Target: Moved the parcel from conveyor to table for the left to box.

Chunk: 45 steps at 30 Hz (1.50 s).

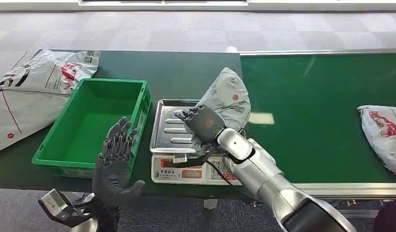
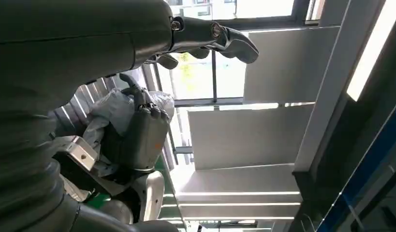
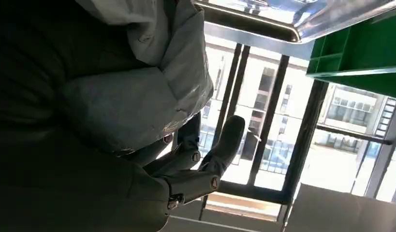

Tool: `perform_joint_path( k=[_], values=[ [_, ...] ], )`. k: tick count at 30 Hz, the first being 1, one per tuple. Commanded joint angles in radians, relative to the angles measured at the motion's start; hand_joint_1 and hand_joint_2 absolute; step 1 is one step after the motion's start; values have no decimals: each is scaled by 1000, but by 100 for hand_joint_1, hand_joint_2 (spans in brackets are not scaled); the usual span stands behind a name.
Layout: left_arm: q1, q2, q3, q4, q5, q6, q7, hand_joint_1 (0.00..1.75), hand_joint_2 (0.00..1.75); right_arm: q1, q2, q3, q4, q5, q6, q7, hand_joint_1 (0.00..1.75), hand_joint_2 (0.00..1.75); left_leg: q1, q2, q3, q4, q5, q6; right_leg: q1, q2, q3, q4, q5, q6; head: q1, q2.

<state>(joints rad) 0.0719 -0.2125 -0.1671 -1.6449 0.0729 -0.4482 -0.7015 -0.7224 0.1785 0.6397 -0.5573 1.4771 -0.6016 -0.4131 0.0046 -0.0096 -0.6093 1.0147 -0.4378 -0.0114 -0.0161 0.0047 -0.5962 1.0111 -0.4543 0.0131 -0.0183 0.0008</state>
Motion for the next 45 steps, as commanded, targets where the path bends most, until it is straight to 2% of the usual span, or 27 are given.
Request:
perform_joint_path(
  k=[1,11,12,16,27,32,33,34,35,36,37,39,40,41,43,45],
  values=[
    [-38,34,-29,54,-1,15,3,0,175,-52,1,54,77,-23,8,5,175,175,0,0,1,-1,0,0,0,-1,1,-1,0,-1,0,0],
    [-72,27,-41,79,2,22,3,0,175,-37,9,106,98,-36,7,-27,175,175,1,0,2,-2,0,0,1,-2,3,-2,0,-1,0,0],
    [-67,24,-36,68,3,29,3,0,175,-31,15,121,91,-46,-12,-65,175,175,0,0,2,-1,0,0,1,-2,2,-2,0,-1,0,0],
    [-52,27,-37,49,1,25,3,0,175,-25,45,161,102,-53,1,-78,175,175,0,1,2,-1,0,0,0,1,1,-1,0,-1,0,0],
    [-46,31,-38,43,-3,31,3,0,175,-35,61,209,125,-51,21,-120,175,175,0,2,2,-1,0,0,2,1,1,-2,0,-1,0,0],
    [-26,34,-34,23,-3,44,3,0,175,-47,76,245,147,-60,20,-83,175,175,1,4,3,-2,-1,0,2,3,2,-2,0,-2,0,0],
    [-24,33,-33,20,-4,46,3,0,175,-55,72,257,148,-45,9,-41,16,175,0,3,2,-2,-1,0,2,2,2,-2,0,-1,0,0],
    [-22,33,-32,18,-4,46,3,0,175,-60,70,260,151,-40,7,-15,0,175,1,3,3,-2,0,0,2,1,2,-2,0,-2,0,0],
    [-19,31,-30,14,-6,49,3,0,175,-72,71,242,158,-59,27,14,0,0,0,3,2,-1,0,0,1,2,1,-1,0,-1,0,0],
    [-13,29,-28,9,-7,50,3,0,175,-86,63,233,151,-63,8,55,0,0,0,3,1,-1,0,0,1,1,1,-1,0,-1,0,0],
    [-9,29,-27,5,-10,52,3,0,175,-96,61,211,149,-99,22,45,0,0,0,3,1,-1,0,0,1,1,0,0,0,-1,0,0],
    [-4,27,-21,0,-12,56,3,0,175,-122,38,170,115,-125,-29,92,0,0,0,3,1,-1,0,0,1,1,1,-1,0,-1,0,0],
    [7,23,-15,-9,-29,78,3,0,175,-120,0,87,-27,-136,-97,198,0,0,0,2,0,0,0,0,1,1,0,-1,0,-1,0,0],
    [22,21,-10,-25,-32,84,3,0,175,-143,-27,-3,-107,-206,-97,192,0,0,0,2,-1,0,0,0,1,1,-1,0,0,-1,0,0],
    [33,18,-6,-34,-32,79,3,0,175,-165,-66,-72,-198,-261,-71,166,0,0,0,1,-4,2,1,1,0,0,-4,2,0,0,0,0],
    [34,15,-5,-32,-34,76,3,0,175,-144,-83,-109,-267,-299,-67,147,0,0,0,0,-4,2,1,1,0,-1,-4,2,0,0,0,0]
  ],
)
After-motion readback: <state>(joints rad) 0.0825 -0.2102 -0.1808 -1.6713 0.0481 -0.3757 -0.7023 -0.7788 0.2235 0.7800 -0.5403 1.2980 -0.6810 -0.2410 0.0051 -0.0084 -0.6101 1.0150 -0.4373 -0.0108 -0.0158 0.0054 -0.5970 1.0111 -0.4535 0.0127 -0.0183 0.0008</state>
